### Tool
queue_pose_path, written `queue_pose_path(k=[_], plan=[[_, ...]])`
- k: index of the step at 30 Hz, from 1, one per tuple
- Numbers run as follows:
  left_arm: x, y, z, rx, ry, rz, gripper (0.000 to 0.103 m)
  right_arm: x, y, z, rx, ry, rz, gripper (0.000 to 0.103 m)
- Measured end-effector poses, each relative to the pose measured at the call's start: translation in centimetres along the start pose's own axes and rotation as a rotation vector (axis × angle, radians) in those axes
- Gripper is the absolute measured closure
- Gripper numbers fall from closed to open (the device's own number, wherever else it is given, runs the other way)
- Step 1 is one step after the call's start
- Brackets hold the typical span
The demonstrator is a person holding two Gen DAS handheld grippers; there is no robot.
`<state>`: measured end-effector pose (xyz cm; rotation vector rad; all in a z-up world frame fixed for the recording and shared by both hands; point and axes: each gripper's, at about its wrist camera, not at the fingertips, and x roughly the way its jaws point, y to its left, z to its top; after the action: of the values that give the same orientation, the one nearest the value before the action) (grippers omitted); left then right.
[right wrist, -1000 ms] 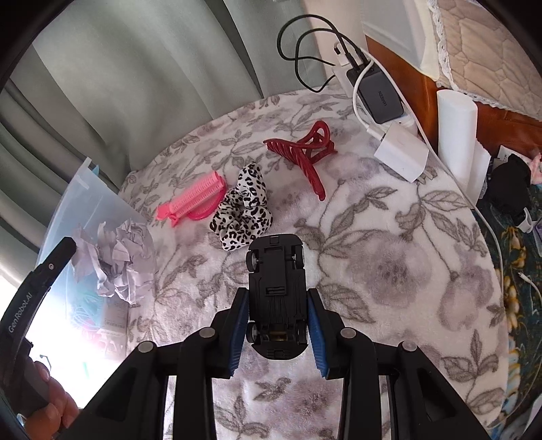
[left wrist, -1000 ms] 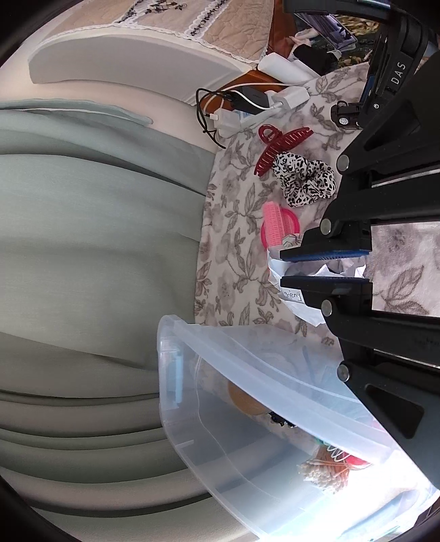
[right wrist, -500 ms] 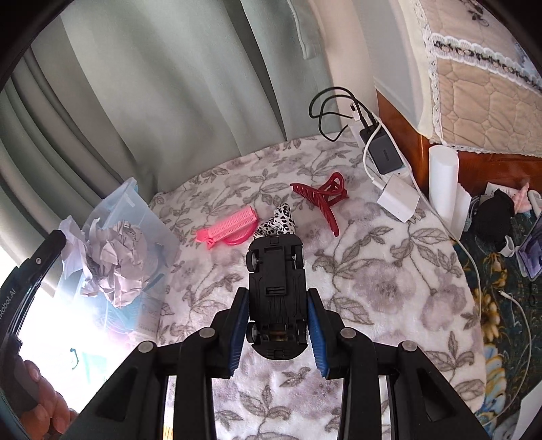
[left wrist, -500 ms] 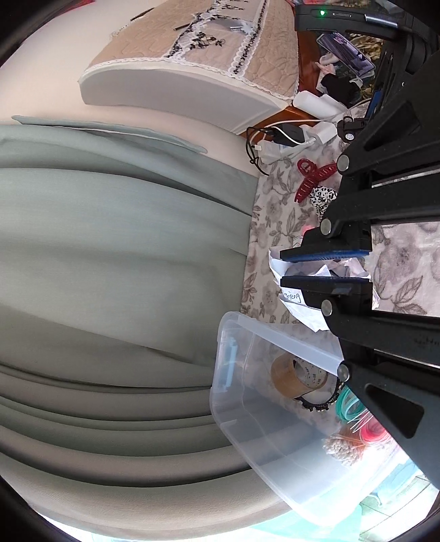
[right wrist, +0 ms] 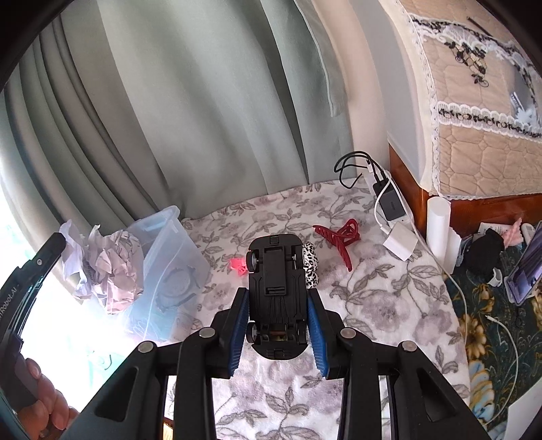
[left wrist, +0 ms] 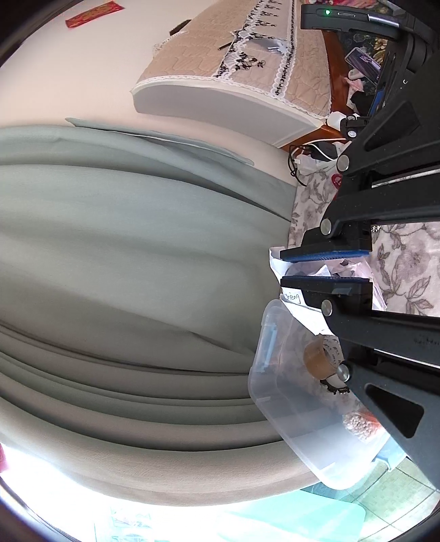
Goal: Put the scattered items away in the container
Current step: 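Lift the tissue with the left tool while the right tool lifts the toy car toward the box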
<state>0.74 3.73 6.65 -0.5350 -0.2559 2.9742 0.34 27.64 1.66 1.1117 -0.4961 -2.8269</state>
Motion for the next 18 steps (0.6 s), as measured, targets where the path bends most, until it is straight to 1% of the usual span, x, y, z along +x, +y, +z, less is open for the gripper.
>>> queue_pose_path(k=[10,18], plan=[[-3.3,1.9,1.6,-0.031,-0.083,0.027,0.095,-2.8,3.4,0.9,-0.057,-0.067,0.044,0.067],[-5.0,3.9,2.1,-0.06,-0.119,0.057,0.095,-4.3,7.2,1.6,-0.12,-0.112,0.094,0.067]])
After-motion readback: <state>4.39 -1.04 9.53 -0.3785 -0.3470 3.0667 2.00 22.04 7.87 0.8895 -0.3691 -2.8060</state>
